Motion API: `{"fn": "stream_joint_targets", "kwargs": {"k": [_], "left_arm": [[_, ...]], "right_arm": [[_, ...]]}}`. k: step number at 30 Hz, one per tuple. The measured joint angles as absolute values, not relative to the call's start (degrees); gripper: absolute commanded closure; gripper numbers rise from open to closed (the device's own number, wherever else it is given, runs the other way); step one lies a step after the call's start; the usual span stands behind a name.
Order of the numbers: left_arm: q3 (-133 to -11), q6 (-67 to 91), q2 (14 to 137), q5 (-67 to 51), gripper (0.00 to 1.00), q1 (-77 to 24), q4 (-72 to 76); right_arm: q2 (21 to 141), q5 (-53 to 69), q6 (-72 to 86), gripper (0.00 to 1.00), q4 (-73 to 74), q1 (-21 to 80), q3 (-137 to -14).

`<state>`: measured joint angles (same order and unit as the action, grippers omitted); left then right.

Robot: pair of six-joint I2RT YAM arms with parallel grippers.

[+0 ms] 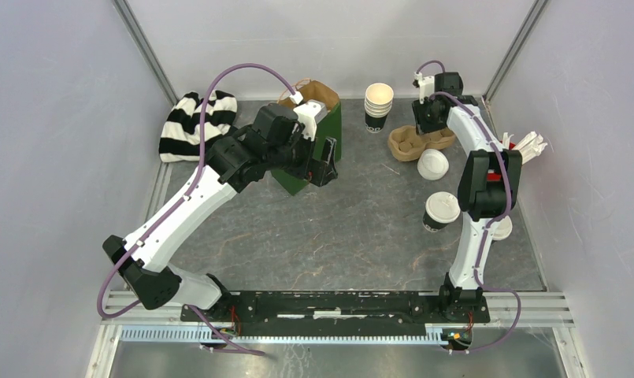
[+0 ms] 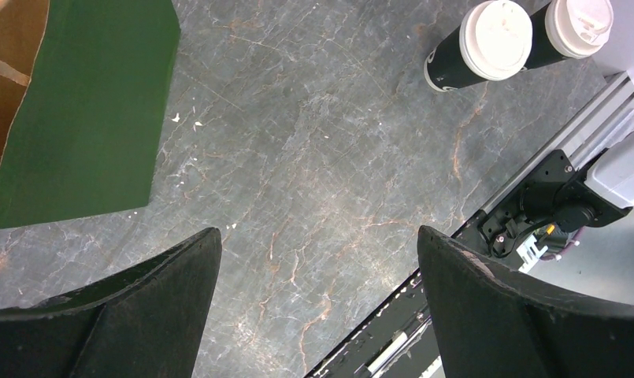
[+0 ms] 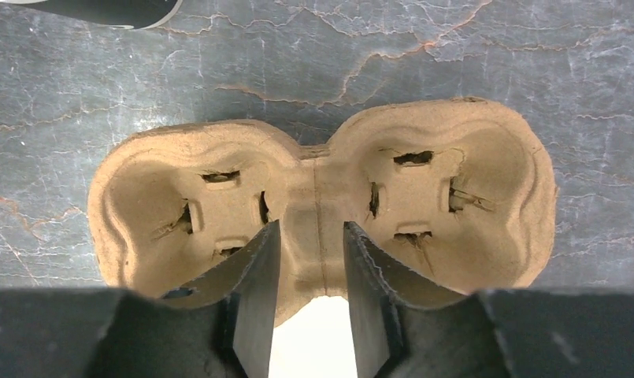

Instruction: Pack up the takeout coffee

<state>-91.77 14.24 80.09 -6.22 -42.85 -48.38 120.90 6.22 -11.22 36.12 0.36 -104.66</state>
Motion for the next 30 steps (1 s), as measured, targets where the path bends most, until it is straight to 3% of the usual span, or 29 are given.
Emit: {"fn": "stream_joint_targets", "kwargs": {"k": [3,6,21,30], "left_arm": [[-91.8,14.2,80.1,-6.3,0.0,-42.8,-48.4],[-91.8,14.2,80.1,-6.4,0.0,-42.8,-48.4],[-91.8,14.2,80.1,-6.6,0.0,-42.8,-48.4],[-91.8,14.2,80.1,-6.6,0.0,-42.8,-48.4]], "right_arm": [[120.7,5.9,-11.1,0.34,36.1,0.1,-104.7],[120.7,5.7,-11.1,0.29,36.1,-0.8,-104.6],[120.9,9.0,-11.0,0.29,36.1,-2.0,-104.6],[121.7,9.2,-10.7,0.38,36.1,-1.9,-104.6]]}}
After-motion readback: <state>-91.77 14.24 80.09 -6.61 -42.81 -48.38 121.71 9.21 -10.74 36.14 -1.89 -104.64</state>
